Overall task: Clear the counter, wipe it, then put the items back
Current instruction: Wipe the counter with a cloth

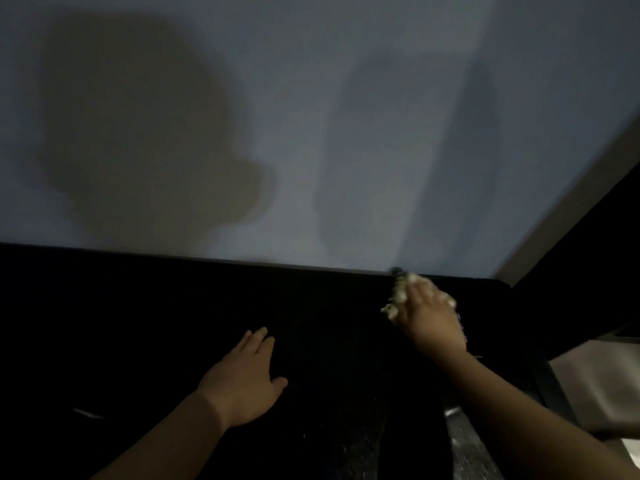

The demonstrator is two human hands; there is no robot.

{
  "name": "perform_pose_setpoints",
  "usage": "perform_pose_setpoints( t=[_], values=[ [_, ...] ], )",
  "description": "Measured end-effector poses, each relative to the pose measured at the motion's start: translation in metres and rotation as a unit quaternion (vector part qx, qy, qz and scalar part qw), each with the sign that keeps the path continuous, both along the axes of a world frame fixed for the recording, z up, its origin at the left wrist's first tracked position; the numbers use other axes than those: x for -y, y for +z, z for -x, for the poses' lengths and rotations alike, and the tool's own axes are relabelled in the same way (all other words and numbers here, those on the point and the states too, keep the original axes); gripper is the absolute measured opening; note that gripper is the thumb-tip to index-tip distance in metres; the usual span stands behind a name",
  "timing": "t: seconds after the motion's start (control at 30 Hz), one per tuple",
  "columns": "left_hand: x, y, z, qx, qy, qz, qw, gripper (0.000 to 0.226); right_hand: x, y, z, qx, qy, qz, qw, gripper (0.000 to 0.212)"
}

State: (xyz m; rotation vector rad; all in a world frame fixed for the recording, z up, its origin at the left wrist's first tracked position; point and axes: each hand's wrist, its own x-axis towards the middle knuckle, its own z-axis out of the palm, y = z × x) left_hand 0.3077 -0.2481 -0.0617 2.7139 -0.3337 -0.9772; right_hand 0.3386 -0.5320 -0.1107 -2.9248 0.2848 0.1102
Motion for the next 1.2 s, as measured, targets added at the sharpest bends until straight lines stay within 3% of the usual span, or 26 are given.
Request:
perform_pose_setpoints(
  t=[0.07, 0.1, 0.17, 0.2, 0.27, 0.3, 0.37, 0.43, 0.53, 0.6, 0.7, 0.77, 0.83, 0.9, 0.97, 1.07, 1.17, 1.2],
  values=[
    [0.001, 0.000, -0.006, 0.007, 0.000, -0.005, 1.000, 0.072, -0.010, 0.005, -0.014, -0.011, -0.122, -0.006, 0.992, 0.064],
    [0.000, 0.000, -0.010, 0.006, 0.002, -0.003, 1.000, 0.071, -0.030, 0.006, -0.016, 0.001, -0.132, -0.004, 0.991, 0.062],
    [0.000, 0.000, -0.018, -0.001, -0.001, 0.001, 1.000, 0.067, -0.083, 0.002, -0.018, 0.040, -0.034, -0.018, 0.998, 0.060],
    [0.000, 0.001, -0.020, -0.002, -0.004, 0.000, 1.000, 0.065, -0.109, -0.002, -0.014, 0.037, 0.062, -0.047, 0.996, 0.065],
    [0.000, 0.000, -0.023, 0.002, -0.010, -0.005, 1.000, 0.063, -0.136, -0.002, -0.003, -0.011, 0.251, -0.068, 0.965, 0.074],
    [0.000, -0.001, -0.022, 0.002, -0.008, -0.002, 1.000, 0.064, -0.130, -0.001, -0.006, -0.025, 0.290, -0.066, 0.954, 0.079],
    [-0.001, -0.002, -0.019, -0.002, 0.008, 0.013, 1.000, 0.068, -0.091, -0.006, -0.016, 0.012, 0.232, -0.065, 0.970, 0.085],
    [0.001, -0.002, -0.015, -0.001, 0.032, 0.026, 0.999, 0.072, -0.039, -0.010, -0.023, 0.054, 0.066, -0.045, 0.995, 0.068],
    [0.005, -0.003, -0.016, 0.006, 0.047, 0.026, 0.999, 0.073, -0.010, -0.003, -0.026, 0.007, -0.115, 0.006, 0.993, 0.061],
    [0.005, -0.001, -0.019, 0.001, 0.048, 0.027, 0.998, 0.069, -0.044, -0.002, -0.033, -0.009, -0.136, 0.015, 0.991, 0.065],
    [0.002, -0.001, -0.024, -0.002, 0.029, 0.026, 0.999, 0.065, -0.117, -0.012, -0.035, 0.039, 0.057, -0.009, 0.998, 0.067],
    [0.000, 0.000, -0.025, -0.002, 0.021, 0.025, 0.999, 0.065, -0.150, -0.009, -0.029, 0.007, 0.209, -0.019, 0.978, 0.062],
    [0.000, -0.001, -0.026, -0.008, 0.022, 0.030, 0.999, 0.066, -0.144, -0.002, -0.035, -0.011, 0.268, -0.015, 0.963, 0.058],
    [0.000, -0.002, -0.024, -0.010, 0.025, 0.032, 0.999, 0.066, -0.106, -0.005, -0.039, 0.011, 0.216, -0.032, 0.976, 0.061],
    [-0.001, -0.003, -0.023, -0.006, 0.031, 0.030, 0.999, 0.067, -0.045, -0.011, -0.036, 0.046, 0.075, -0.043, 0.995, 0.060],
    [0.002, -0.003, -0.023, -0.002, 0.036, 0.028, 0.999, 0.068, 0.025, -0.007, -0.017, 0.040, -0.076, 0.018, 0.996, 0.059],
    [0.002, -0.005, -0.021, 0.003, 0.038, 0.021, 0.999, 0.070, 0.003, -0.006, -0.021, 0.026, -0.123, 0.048, 0.991, 0.058],
    [0.001, -0.006, -0.021, 0.004, 0.038, 0.018, 0.999, 0.071, -0.020, -0.006, -0.021, 0.044, -0.095, 0.033, 0.994, 0.057]
  ],
)
